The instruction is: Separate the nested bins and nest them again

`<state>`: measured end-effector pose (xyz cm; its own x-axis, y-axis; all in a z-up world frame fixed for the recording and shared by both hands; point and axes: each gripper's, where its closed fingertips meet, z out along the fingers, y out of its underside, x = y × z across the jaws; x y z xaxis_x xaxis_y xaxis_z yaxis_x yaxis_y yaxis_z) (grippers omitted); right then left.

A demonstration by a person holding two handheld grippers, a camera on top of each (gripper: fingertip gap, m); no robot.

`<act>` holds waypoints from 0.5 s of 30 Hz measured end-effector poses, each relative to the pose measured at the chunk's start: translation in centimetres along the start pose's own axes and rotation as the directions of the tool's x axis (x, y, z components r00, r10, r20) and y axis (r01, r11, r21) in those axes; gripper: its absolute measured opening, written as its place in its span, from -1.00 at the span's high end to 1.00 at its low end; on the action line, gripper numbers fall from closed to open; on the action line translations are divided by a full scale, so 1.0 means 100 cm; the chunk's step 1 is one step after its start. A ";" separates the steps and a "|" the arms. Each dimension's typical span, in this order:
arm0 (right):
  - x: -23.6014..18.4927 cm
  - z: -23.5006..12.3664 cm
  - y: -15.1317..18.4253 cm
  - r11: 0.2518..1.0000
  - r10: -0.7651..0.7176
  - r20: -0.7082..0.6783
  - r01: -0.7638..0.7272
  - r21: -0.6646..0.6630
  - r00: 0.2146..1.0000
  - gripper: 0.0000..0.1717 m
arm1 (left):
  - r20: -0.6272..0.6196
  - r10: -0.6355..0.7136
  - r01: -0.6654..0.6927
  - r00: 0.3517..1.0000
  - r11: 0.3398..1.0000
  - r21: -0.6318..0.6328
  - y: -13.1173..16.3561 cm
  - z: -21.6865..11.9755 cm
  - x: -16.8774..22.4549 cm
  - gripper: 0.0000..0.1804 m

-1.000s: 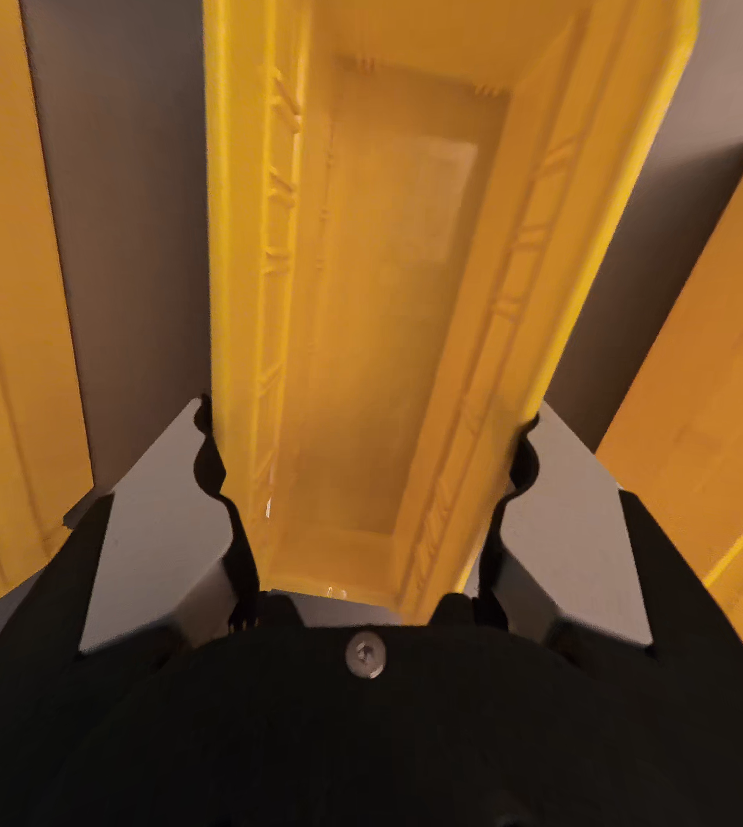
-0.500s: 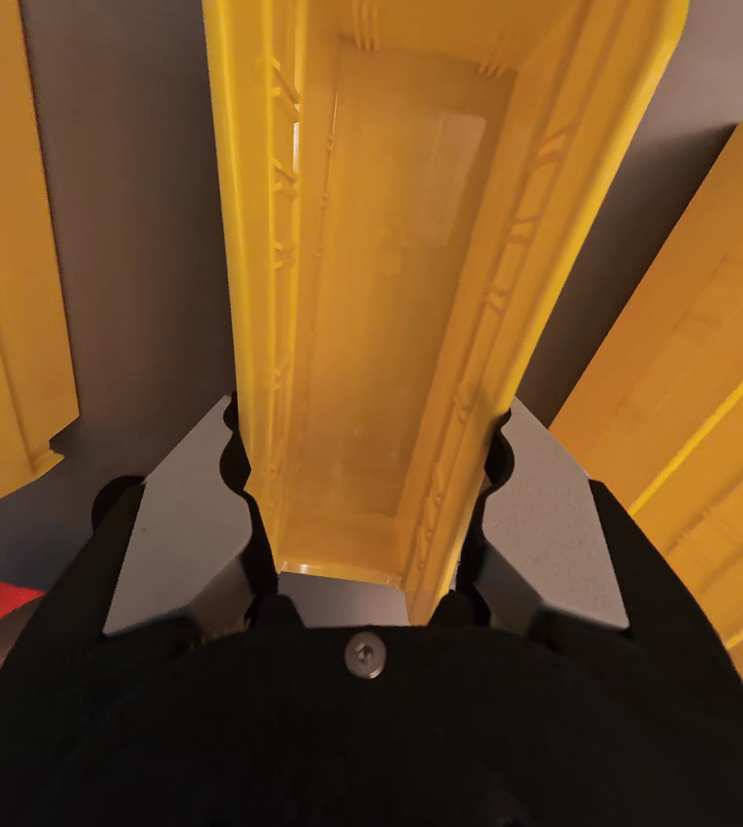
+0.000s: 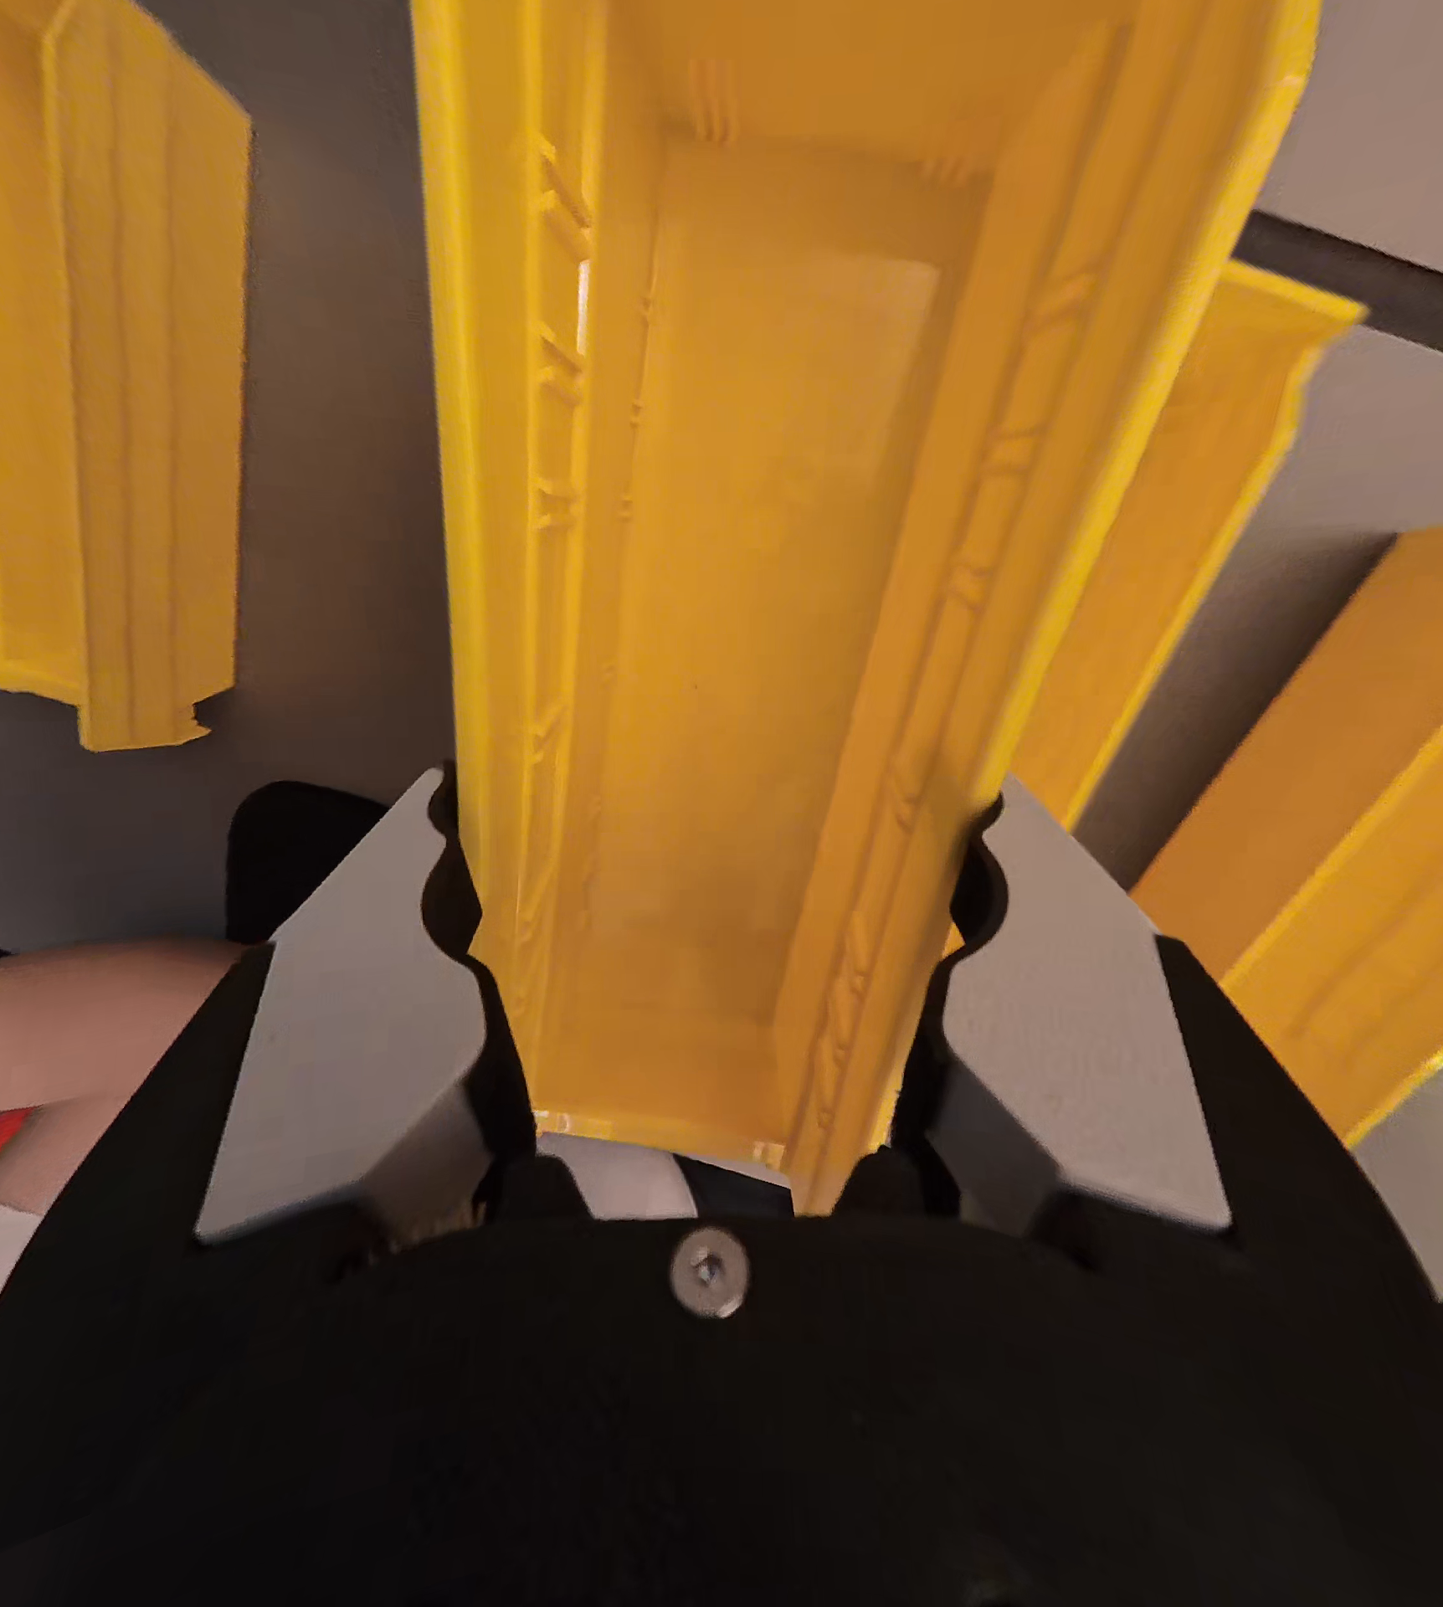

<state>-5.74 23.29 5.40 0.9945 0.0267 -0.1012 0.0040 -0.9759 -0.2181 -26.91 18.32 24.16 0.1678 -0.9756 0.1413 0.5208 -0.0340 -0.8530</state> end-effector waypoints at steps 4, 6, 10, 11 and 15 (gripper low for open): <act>0.041 -0.005 0.011 0.999 0.048 -0.031 -0.047 0.012 0.998 -0.31 | 0.003 -0.013 0.013 1.000 1.000 0.002 0.000 -0.001 -0.003 0.58; 0.058 0.002 0.017 0.997 0.076 -0.035 -0.075 0.008 0.997 -0.31 | 0.001 -0.017 0.017 1.000 1.000 0.003 0.000 -0.001 -0.003 0.58; 0.086 0.024 0.027 0.994 0.105 -0.042 -0.106 -0.019 0.994 -0.30 | -0.001 -0.015 0.015 1.000 1.000 0.000 0.001 0.000 -0.002 0.58; 0.090 0.030 0.029 0.993 0.116 -0.032 -0.117 -0.020 0.993 -0.30 | -0.001 -0.014 0.014 1.000 1.000 -0.001 0.001 0.000 -0.002 0.58; 0.099 0.052 0.032 0.990 0.139 0.011 -0.139 -0.015 0.990 -0.30 | 0.002 -0.014 0.014 1.000 1.000 -0.005 0.002 0.001 -0.002 0.57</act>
<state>3.52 21.60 -1.36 0.9842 -0.1070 -0.1410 -0.1327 -0.9732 -0.1877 -26.71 18.58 24.00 0.1619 -0.9747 0.1541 0.5194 -0.0486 -0.8532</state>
